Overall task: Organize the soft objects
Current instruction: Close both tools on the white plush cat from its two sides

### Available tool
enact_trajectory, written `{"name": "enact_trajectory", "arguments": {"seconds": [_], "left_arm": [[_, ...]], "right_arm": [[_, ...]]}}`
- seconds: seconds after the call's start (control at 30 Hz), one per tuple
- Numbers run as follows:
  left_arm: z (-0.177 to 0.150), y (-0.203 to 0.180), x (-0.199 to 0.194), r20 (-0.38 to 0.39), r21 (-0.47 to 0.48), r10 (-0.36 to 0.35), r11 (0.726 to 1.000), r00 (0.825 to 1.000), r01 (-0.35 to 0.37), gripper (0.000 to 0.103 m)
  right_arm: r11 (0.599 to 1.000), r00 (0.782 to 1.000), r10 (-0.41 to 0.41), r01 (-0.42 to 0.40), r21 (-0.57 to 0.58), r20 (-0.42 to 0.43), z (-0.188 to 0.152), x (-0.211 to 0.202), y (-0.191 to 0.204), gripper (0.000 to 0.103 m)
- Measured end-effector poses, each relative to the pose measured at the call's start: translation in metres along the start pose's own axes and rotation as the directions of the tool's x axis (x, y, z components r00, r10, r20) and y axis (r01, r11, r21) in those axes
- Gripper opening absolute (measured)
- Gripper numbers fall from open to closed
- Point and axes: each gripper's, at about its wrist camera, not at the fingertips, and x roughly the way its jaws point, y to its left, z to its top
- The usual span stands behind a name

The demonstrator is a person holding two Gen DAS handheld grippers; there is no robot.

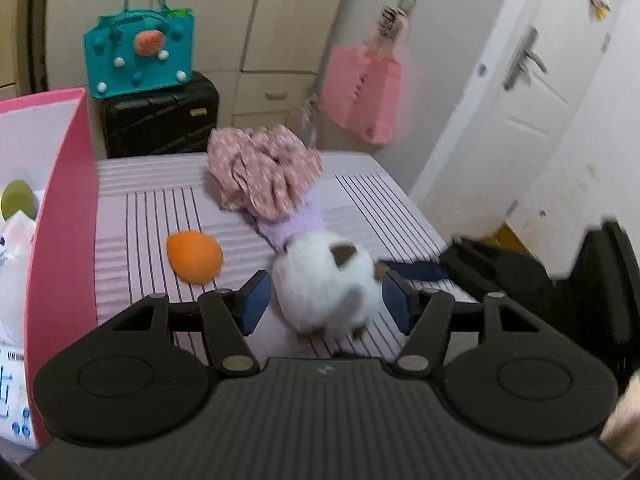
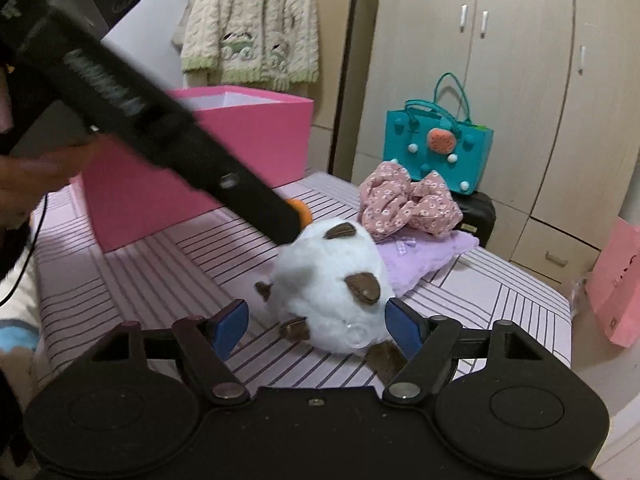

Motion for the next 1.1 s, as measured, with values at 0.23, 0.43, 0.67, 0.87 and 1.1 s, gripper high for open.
{"name": "enact_trajectory", "arguments": {"seconds": [0.23, 0.43, 0.67, 0.87, 1.1], "left_arm": [[-0.001, -0.001, 0.026, -0.04, 0.02, 0.014, 1.0, 0.999, -0.013, 0.06], [-0.008, -0.002, 0.03, -0.024, 0.082, 0.0, 0.997, 1.0, 0.002, 0.061], [-0.014, -0.004, 0.041, -0.043, 0.086, -0.029, 0.996, 0.999, 0.032, 0.061], [-0.017, -0.012, 0.039, -0.026, 0.143, -0.025, 0.989, 0.999, 0.028, 0.06], [-0.021, -0.017, 0.032, -0.025, 0.128, -0.027, 0.991, 0.999, 0.03, 0.06]], "right_arm": [[0.999, 0.999, -0.035, 0.036, 0.037, -0.038, -0.005, 0.018, -0.002, 0.08], [0.992, 0.996, -0.04, 0.048, 0.114, -0.077, -0.004, 0.02, -0.01, 0.078], [0.99, 0.994, -0.069, 0.078, 0.113, -0.081, -0.003, 0.025, -0.004, 0.069], [0.98, 0.991, -0.107, 0.119, 0.16, -0.083, -0.002, 0.026, 0.0, 0.067], [0.961, 0.987, -0.129, 0.148, 0.234, -0.095, -0.002, 0.023, 0.003, 0.067]]}}
